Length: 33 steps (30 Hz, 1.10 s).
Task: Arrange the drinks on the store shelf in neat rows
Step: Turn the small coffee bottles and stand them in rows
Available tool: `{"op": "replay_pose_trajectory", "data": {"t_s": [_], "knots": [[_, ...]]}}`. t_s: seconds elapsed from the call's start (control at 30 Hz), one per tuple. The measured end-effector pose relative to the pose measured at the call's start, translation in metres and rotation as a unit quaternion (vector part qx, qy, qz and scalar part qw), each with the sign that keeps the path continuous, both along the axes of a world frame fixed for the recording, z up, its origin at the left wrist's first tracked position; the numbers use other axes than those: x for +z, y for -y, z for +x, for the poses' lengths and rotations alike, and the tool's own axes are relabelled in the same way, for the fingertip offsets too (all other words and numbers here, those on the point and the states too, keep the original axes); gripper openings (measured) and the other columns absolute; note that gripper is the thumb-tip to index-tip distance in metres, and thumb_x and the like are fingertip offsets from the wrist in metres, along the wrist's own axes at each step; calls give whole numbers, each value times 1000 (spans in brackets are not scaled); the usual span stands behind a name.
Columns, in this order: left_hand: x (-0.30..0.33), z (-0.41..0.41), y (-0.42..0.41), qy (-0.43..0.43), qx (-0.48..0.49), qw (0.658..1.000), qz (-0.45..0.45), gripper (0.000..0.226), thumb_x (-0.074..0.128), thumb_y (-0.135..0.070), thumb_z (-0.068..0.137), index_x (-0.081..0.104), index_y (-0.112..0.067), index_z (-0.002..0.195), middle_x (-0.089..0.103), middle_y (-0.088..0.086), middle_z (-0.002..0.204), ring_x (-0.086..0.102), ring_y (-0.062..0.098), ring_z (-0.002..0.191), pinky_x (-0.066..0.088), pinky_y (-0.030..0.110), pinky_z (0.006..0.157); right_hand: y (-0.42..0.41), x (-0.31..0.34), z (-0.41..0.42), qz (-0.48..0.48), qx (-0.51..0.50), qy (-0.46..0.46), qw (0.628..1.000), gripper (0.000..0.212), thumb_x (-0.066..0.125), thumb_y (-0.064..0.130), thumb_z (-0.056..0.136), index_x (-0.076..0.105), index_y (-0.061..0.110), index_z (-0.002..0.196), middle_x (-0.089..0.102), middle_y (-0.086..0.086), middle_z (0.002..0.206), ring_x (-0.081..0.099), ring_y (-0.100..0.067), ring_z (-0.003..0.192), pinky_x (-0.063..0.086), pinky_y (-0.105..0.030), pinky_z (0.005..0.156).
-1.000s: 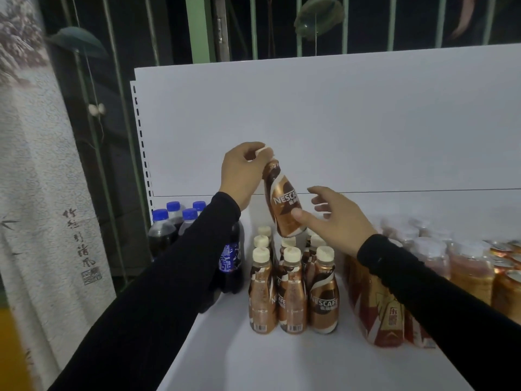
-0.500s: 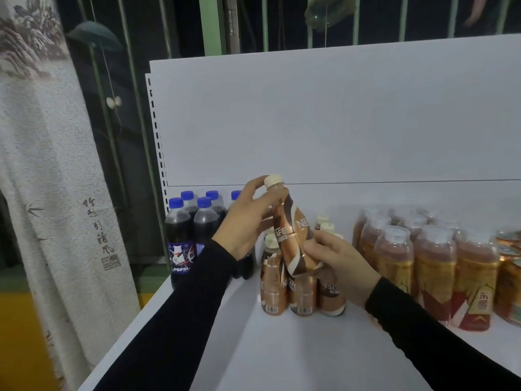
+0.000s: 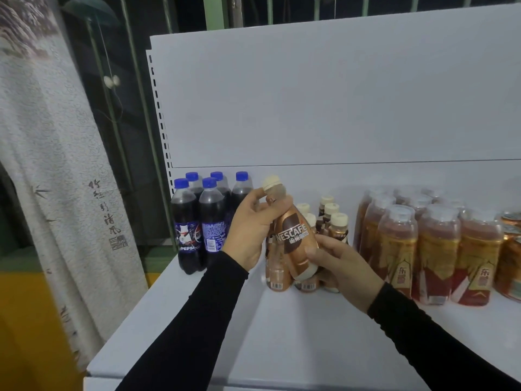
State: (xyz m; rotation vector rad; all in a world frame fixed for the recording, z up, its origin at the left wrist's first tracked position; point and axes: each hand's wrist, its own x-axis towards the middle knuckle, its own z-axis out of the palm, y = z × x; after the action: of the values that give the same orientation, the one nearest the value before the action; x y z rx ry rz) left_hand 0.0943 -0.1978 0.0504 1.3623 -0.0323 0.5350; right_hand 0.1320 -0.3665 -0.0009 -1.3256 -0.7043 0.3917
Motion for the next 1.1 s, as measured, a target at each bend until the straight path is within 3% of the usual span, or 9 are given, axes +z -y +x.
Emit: {"op": "replay_pose_trajectory", "data": {"t_s": [0.17,0.27,0.37,0.53,0.6,0.7,0.87,1.0,1.1], "knots": [[-7,-6,-1,-24,-41,999,-17,32,62,-21,97,59,-9,126,72,9,100,71,16,82,55,29,69,-2,-9,-1,69,22,-124,990,36,62,36,77,64,24,110,74,-10,104,66,-33,99,49,-56,95],[-8,-7,-2,-27,-23,999,-31,30,63,-18,96,60,-8,125,74,11,101,72,17,81,56,28,66,-2,-10,-3,84,41,-136,986,35,65,38,80,58,28,113,76,-4,102,72,-28,95,60,-48,79],[-10,-7,-1,-25,2,999,-37,34,68,-19,93,60,-9,125,75,9,96,72,17,79,56,30,67,-2,-10,-7,27,12,-63,998,28,61,46,85,62,31,109,75,1,103,68,-27,103,56,-45,91],[-11,-6,1,-19,31,999,-37,43,74,-19,88,58,-13,127,77,7,95,74,19,82,60,38,78,-3,-5,-15,-85,-46,118,988,25,62,45,79,59,37,103,70,26,93,66,0,94,50,-10,71],[-11,-8,2,-15,29,999,-31,41,74,-17,88,58,-14,126,76,10,98,74,21,82,61,36,77,-2,-7,-17,-55,-45,102,992,23,62,39,79,62,34,101,73,19,93,68,-2,89,54,-15,73],[-9,-9,2,-22,14,999,-23,38,70,-22,91,59,-14,127,71,15,104,71,19,83,56,27,66,-3,-12,-17,3,-21,28,999,36,60,38,78,67,18,108,73,-8,97,68,-27,95,55,-43,89],[-11,-10,-2,-30,-17,999,-42,43,68,-15,93,54,-13,134,69,18,119,71,26,99,58,32,75,-3,-12,-17,61,36,-91,993,27,51,28,83,63,20,107,76,-6,97,71,-25,91,58,-41,86],[-11,-10,0,-22,18,998,-64,50,75,-15,87,55,-14,132,70,16,116,71,21,84,56,26,62,-3,-11,-19,-20,24,-9,999,32,55,38,82,62,26,110,75,7,99,71,-13,96,58,-27,80],[-11,-10,1,-22,25,998,-53,47,75,-15,86,56,-13,130,73,10,100,69,17,76,51,23,52,-4,-11,-20,-38,-2,35,999,39,60,41,78,64,25,114,74,6,104,69,-14,99,57,-30,85]]}}
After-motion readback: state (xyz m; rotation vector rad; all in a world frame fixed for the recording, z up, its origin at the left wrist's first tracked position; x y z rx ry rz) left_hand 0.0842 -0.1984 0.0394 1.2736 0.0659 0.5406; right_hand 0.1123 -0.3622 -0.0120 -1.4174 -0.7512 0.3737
